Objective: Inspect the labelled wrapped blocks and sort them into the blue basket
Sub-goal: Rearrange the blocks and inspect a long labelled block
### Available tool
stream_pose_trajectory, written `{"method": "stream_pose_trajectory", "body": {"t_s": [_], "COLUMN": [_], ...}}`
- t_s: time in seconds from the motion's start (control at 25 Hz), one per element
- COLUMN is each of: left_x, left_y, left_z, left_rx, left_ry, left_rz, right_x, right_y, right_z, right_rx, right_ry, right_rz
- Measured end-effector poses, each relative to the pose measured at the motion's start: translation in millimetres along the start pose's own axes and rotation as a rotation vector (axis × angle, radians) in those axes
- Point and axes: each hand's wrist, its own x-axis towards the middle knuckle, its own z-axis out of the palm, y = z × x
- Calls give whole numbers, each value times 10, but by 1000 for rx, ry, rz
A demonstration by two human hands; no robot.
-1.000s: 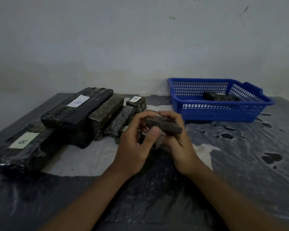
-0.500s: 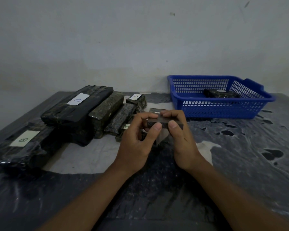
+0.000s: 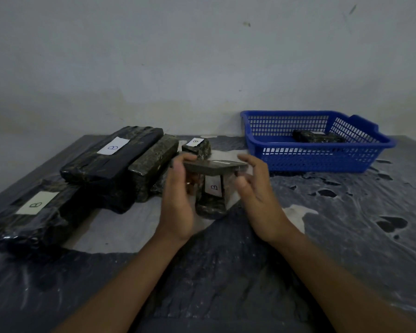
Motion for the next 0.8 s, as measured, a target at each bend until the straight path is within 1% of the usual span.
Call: {"method": "stream_pose_trajectory", "body": {"t_s": [0.08, 0.16, 0.2, 0.28, 0.36, 0.44, 0.56, 0.6, 0.68, 0.72, 0.8], "left_x": [95, 151, 164, 189, 200, 198, 191, 192, 189, 185, 172], "left_y": [38, 81, 111, 138, 132, 101, 81, 90, 130, 138, 144], "left_z": [-90, -160, -183, -216, -241, -255, -247, -247, -220, -197, -142], "left_rx": [-160, -367, -458, -596, -663, -677, -675, -675, -653, -610, -417], "left_ry": [156, 276, 319, 385, 431, 448, 430, 420, 375, 347, 309], "left_rz": [-35, -56, -59, -76, -121, -170, -240, -272, -337, -364, -363], "right_x": [68, 147, 173, 184, 164, 124, 89, 87, 92, 102, 105], "right_y": [47, 107, 133, 104, 73, 19, -32, -22, -42, -36, -95], "right_z": [-51, -97, -117, -146, -172, -201, -170, -156, -158, -175, -208], "right_rx": [56, 175, 253, 445, 685, 870, 900, 893, 886, 895, 920], "right_ry": [133, 263, 295, 323, 337, 321, 221, 218, 279, 346, 480], "right_rz": [165, 372, 427, 468, 468, 419, 326, 289, 215, 181, 141]}}
